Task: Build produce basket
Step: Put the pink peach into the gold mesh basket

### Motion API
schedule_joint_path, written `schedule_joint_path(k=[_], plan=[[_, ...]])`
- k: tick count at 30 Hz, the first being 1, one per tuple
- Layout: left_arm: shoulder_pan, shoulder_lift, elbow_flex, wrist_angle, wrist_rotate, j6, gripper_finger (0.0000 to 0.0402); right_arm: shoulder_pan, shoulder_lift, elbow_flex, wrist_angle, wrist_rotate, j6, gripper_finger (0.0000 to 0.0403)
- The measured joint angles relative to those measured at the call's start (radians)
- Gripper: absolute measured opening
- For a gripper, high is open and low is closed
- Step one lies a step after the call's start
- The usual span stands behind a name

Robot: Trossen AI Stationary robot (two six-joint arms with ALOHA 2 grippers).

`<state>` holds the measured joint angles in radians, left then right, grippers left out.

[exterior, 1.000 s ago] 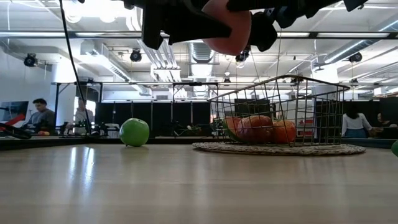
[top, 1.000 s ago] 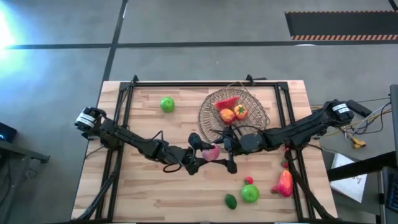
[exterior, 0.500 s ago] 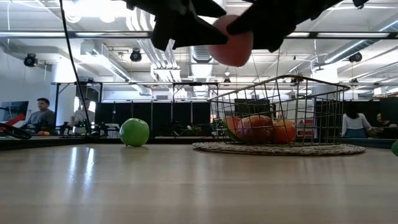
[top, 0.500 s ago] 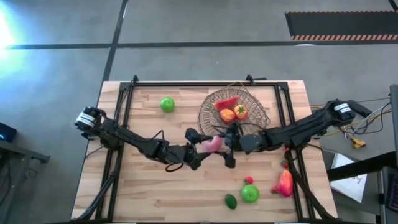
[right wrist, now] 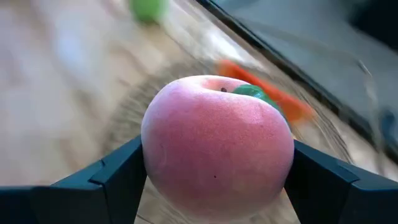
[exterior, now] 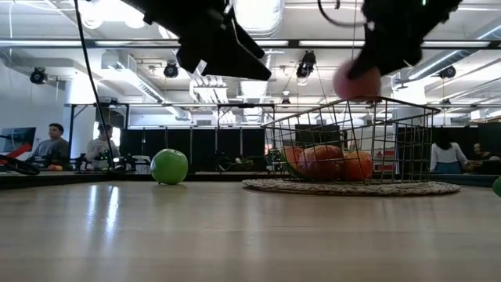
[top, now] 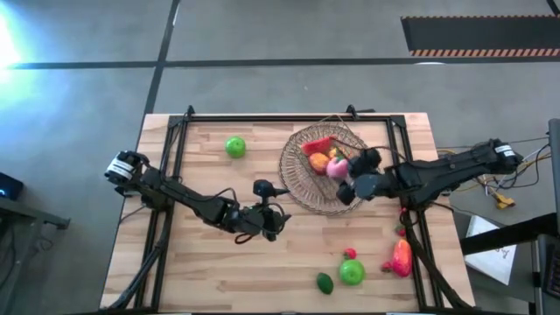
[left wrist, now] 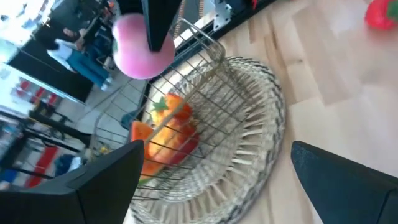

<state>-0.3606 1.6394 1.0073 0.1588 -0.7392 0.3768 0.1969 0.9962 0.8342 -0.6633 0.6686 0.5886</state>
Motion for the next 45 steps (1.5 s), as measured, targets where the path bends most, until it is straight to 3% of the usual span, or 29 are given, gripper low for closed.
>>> schedule_joint_path(k=[5,17,29,45], plan=[[-0.005,0.000,0.000,0.036,0.000,-0.001,0.0387,-0.096,0.018,-0.032,-0.078,-0.054,0.081,0.0301],[-0.005,0.000,0.000,0.041,0.001,-0.002,0.0387,-0.256,0.190,-0.050,-0.074,-0.260,0.048,0.0301],[-0.005,0.001,-0.001,0.041,0.001,-0.003,0.0387,-0.261,0.188,-0.051,-0.077,-0.249,0.040,0.0347],[-0.005,0.002,-0.001,0.041,0.002,-0.003,0.0387,-0.263,0.127,-0.054,-0.086,-0.239,-0.004,0.0360]])
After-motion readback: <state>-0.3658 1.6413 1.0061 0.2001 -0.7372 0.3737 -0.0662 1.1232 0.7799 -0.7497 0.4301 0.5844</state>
